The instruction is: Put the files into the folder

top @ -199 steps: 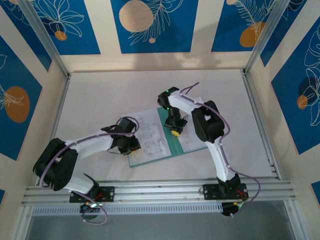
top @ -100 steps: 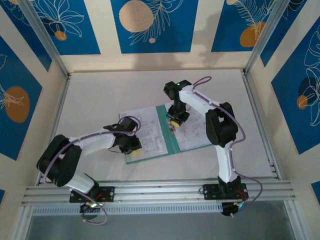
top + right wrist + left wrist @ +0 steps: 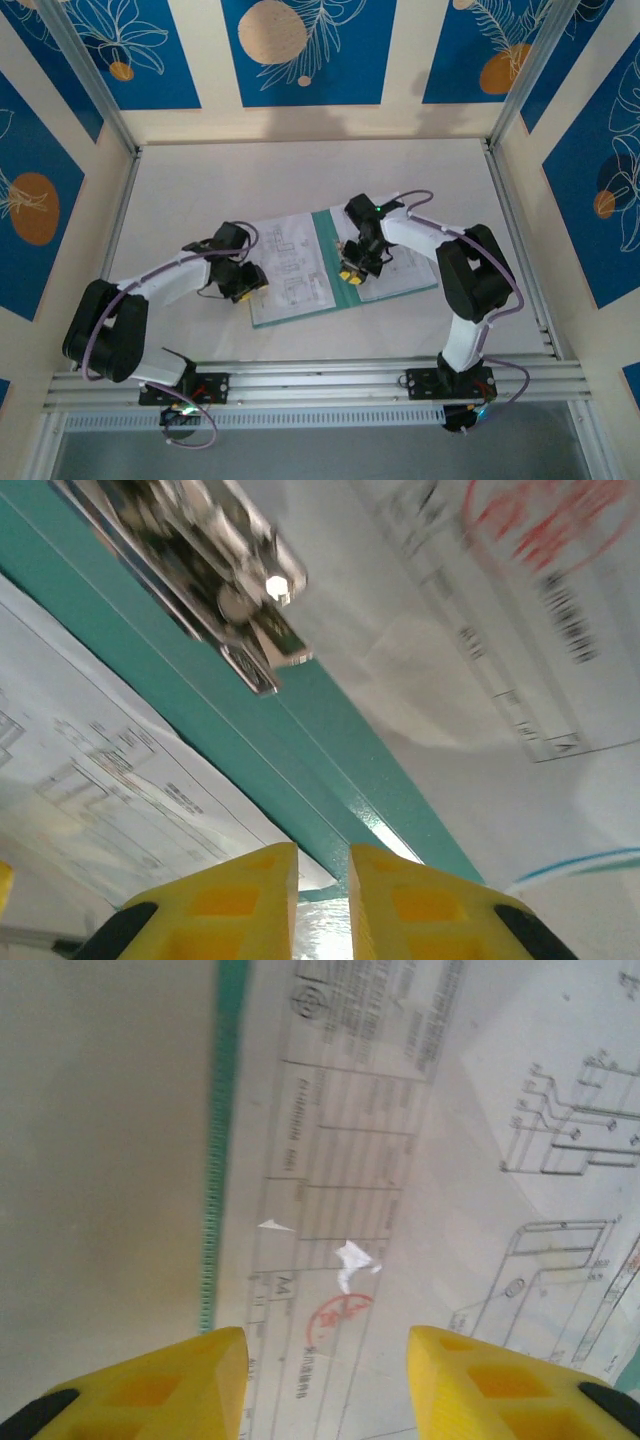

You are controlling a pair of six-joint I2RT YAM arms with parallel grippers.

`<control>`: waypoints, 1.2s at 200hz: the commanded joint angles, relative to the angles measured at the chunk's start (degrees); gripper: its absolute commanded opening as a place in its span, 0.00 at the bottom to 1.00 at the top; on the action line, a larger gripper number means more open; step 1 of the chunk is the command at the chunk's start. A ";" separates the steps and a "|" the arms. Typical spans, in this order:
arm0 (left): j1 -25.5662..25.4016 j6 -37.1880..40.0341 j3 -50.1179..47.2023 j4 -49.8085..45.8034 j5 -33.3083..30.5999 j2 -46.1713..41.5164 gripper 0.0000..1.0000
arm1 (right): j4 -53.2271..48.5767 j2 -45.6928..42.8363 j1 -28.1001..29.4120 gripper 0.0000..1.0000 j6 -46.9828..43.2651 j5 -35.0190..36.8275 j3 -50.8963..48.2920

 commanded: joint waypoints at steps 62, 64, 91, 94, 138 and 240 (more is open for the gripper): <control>3.67 5.28 0.11 -1.28 7.09 1.91 0.53 | 5.26 -1.72 -0.35 0.10 -0.24 -4.15 -6.81; 3.71 5.32 0.04 -1.28 7.10 1.89 0.53 | 5.34 -1.78 -0.37 0.10 -0.21 -4.15 -7.04; 3.67 5.84 -0.16 -2.36 6.22 2.28 0.55 | 5.67 -1.67 -0.55 0.10 -0.01 -4.29 -8.05; 3.67 5.97 -0.16 -2.37 6.17 2.33 0.56 | 5.66 -1.53 -0.49 0.10 0.07 -4.28 -8.09; 3.92 7.01 -0.77 -2.98 5.40 1.99 0.58 | 4.37 -0.54 -0.09 0.08 0.77 -2.85 -8.27; 3.96 10.89 -1.06 -1.15 5.56 3.93 0.57 | -1.02 4.57 -0.07 0.01 1.40 -1.79 -6.42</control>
